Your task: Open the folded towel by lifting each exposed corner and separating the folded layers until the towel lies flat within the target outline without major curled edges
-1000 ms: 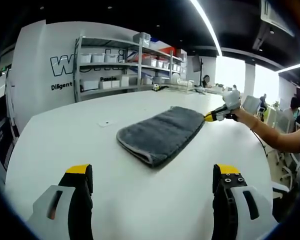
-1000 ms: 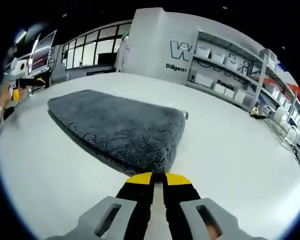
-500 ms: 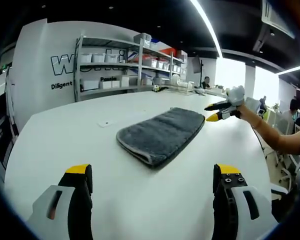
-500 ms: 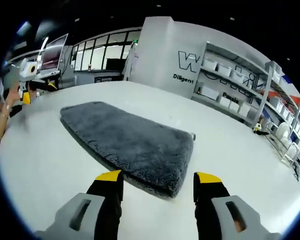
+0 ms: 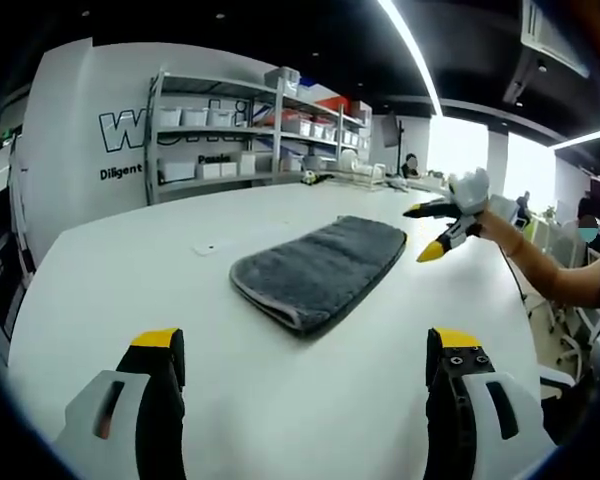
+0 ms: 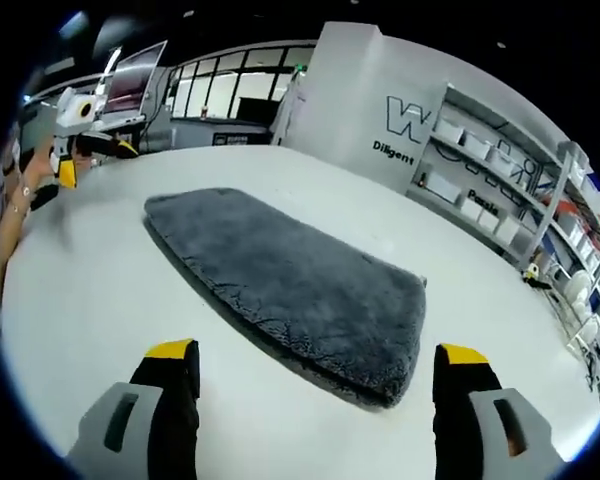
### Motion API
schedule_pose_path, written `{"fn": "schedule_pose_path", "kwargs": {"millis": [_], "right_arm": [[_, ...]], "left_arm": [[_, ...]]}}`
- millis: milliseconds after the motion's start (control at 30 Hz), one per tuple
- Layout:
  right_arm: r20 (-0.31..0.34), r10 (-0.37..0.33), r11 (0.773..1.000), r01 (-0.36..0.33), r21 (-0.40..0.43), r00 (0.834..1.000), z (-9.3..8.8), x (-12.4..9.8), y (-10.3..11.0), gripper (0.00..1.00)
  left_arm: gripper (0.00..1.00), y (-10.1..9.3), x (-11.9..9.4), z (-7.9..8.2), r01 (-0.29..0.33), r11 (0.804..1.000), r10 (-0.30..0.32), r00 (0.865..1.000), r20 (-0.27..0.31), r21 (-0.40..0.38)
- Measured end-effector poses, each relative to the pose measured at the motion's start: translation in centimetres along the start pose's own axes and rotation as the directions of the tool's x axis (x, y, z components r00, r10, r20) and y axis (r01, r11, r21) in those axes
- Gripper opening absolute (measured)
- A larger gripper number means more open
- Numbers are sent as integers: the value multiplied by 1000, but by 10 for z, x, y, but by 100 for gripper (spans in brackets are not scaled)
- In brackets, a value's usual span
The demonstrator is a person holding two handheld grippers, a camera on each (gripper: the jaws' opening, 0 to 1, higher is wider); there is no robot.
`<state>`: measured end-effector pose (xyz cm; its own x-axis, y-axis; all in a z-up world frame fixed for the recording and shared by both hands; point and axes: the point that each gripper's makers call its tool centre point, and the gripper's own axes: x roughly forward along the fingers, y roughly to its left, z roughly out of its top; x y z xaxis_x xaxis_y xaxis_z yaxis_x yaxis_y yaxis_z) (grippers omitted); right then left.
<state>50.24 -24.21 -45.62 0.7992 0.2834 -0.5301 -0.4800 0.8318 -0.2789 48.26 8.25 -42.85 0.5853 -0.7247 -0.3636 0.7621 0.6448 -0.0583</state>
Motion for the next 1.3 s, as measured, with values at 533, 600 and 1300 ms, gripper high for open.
{"fn": "schedule_pose_path", "kwargs": {"millis": [533, 600, 1300], "right_arm": [[110, 208, 975, -197, -104, 972, 80, 18, 97, 77], [106, 242, 965, -229, -127, 964, 87, 23, 113, 69], [70, 394, 892, -362, -271, 917, 126, 84, 205, 41]], "left_arm": [[99, 3, -3, 6, 8, 1000, -8, 1000, 19, 6], [99, 3, -3, 7, 11, 1000, -11, 1000, 20, 5], [99, -10, -4, 8, 47, 998, -48, 998, 27, 38]]}}
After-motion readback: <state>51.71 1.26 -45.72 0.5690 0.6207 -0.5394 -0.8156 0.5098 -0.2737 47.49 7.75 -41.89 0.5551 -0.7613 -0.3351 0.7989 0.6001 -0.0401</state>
